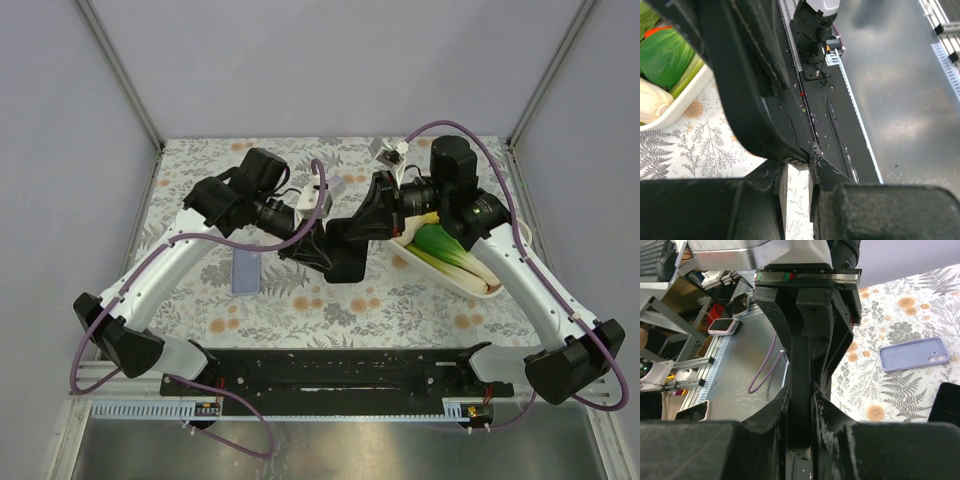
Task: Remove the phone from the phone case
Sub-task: Remove the phone case from the phone.
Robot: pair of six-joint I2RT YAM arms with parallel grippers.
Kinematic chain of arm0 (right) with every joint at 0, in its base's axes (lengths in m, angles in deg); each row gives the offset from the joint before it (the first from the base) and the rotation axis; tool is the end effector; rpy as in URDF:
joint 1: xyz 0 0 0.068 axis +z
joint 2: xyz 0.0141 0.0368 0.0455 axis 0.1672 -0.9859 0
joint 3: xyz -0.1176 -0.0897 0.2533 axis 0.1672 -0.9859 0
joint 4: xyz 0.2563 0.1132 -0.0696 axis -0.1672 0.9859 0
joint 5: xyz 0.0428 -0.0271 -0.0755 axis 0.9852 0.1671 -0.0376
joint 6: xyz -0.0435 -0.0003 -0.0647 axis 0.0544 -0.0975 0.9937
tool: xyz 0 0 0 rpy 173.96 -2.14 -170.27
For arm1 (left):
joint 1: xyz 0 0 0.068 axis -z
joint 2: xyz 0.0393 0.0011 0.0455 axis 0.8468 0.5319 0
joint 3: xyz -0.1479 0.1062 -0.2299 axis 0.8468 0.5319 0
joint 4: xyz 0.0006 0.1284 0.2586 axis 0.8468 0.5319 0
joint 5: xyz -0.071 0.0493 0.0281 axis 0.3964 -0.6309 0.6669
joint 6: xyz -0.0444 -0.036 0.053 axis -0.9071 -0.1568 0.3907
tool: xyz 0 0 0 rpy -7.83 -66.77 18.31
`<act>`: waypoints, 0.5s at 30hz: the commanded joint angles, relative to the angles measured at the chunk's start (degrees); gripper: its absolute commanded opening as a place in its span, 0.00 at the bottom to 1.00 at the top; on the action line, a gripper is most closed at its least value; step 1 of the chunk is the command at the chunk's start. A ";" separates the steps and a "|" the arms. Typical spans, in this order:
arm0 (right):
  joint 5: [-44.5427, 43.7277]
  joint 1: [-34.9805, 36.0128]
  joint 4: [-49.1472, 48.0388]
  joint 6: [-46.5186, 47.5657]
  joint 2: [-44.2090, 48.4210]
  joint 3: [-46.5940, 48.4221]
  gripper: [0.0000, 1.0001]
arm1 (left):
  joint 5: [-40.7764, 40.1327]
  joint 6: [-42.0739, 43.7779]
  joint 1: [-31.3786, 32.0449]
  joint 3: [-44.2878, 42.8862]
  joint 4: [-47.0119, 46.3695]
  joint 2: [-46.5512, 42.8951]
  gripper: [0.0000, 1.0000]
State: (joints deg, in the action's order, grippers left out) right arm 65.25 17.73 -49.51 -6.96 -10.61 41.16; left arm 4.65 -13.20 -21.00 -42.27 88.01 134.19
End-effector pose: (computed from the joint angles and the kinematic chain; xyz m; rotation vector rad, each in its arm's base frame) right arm 0.2380 0.1942 0.4447 -1.2221 1.4385 1.5076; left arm 0.2079 -0.2301 0.4168 1.6330 1.4448 -1.3231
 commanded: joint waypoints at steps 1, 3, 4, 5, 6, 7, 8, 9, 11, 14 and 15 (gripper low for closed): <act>2.19 -0.64 -4.76 -4.75 -0.02 0.86 0.00 | 2.02 20.76 5.23 -4.85 13.99 0.15 0.00; 2.71 -0.55 -4.85 -4.93 -0.38 0.95 0.00 | 0.62 23.14 7.25 -6.25 15.84 0.59 0.00; 2.89 -0.55 -4.76 -5.10 -0.72 1.03 0.00 | -0.26 24.02 8.65 -6.70 16.45 0.76 0.00; 2.98 -0.55 -5.20 -5.36 -0.82 0.95 0.00 | -1.31 24.99 9.54 -7.31 16.81 0.85 0.00; 3.24 -0.46 -5.90 -6.06 -0.90 0.77 0.00 | -2.20 25.34 10.59 -7.40 16.90 0.85 0.00; 3.51 -0.46 -6.69 -6.68 -0.99 0.60 0.00 | -3.16 25.61 11.38 -7.75 16.90 1.03 0.00; 3.68 -0.37 -7.30 -7.29 -0.99 0.33 0.00 | -3.78 25.96 12.09 -8.02 16.99 1.12 0.00; 3.68 -0.46 -7.57 -7.56 -1.08 0.33 0.00 | -4.22 26.31 12.53 -8.28 16.99 1.29 0.00; 3.69 -0.37 -7.83 -7.56 -0.99 0.07 0.00 | -4.93 26.14 13.15 -8.81 16.29 1.56 0.00; 3.86 -0.37 -9.67 -9.05 -0.99 -0.90 0.00 | -5.72 23.26 13.24 -8.02 11.99 1.12 0.00; 3.95 -0.20 -10.29 -9.49 -0.99 -1.25 0.00 | -6.15 22.54 13.24 -7.58 10.24 0.86 0.00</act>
State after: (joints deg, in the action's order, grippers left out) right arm 76.68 18.60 -52.13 -10.28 -10.61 40.07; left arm -1.18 3.85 -11.47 -49.55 100.31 135.70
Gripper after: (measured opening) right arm 0.219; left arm 0.232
